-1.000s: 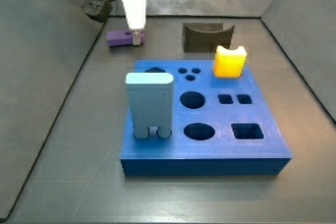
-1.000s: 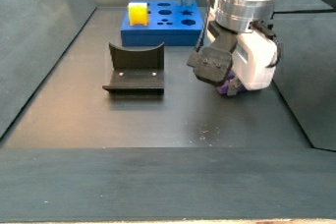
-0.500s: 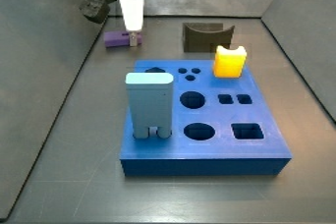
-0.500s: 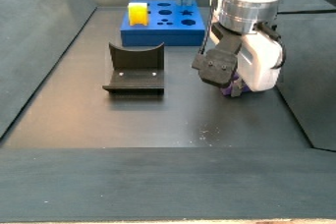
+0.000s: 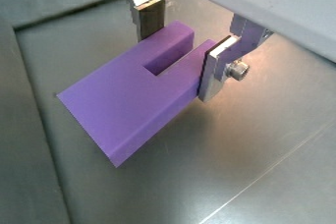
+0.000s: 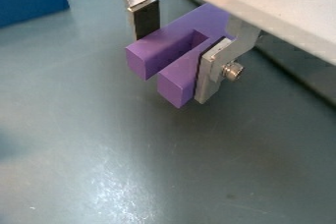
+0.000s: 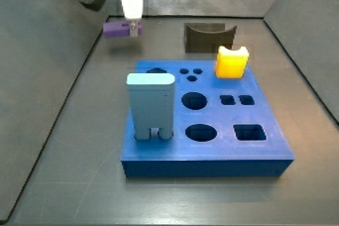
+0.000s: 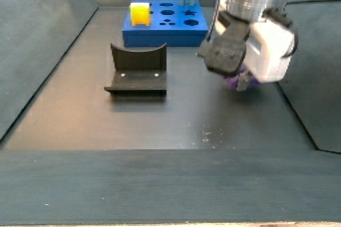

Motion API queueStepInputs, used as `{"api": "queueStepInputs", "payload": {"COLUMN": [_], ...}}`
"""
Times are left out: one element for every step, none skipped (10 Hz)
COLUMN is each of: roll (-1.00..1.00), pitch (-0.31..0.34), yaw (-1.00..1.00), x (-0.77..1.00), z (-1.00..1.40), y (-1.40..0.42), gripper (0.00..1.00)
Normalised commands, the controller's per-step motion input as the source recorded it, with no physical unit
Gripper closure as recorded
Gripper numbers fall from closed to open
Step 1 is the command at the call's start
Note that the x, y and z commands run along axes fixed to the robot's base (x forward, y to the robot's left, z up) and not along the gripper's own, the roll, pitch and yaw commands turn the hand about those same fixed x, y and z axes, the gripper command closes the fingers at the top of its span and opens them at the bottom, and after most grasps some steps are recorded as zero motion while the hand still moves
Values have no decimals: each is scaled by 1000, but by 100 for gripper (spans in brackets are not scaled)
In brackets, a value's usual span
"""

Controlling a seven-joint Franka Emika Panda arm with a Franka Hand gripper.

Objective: Pick up the double-square object. Move up. Place the double-square object on the fixture. Regrasp the double-square object. Move to above the board. Insert the double-square object.
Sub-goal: Move up, then place the double-square object on the fixture.

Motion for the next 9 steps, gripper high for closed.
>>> {"api": "queueStepInputs", "payload": {"roll": [-36, -38, -44, -47, 0, -3, -11, -17, -25], "pitch": [69, 63, 40, 34, 0, -1, 23, 29, 35], "yaw": [15, 14, 15, 14, 0, 0, 0, 0, 0], "x": [-5, -12, -18, -22, 0, 10, -1, -5, -10], "z": [631, 540, 315, 225, 1000, 1000, 1000, 1000, 1000], "y": [-9, -12, -15, -16, 0, 4, 1, -3, -7], "gripper": [100, 100, 100, 100, 100, 100, 100, 100, 100]}}
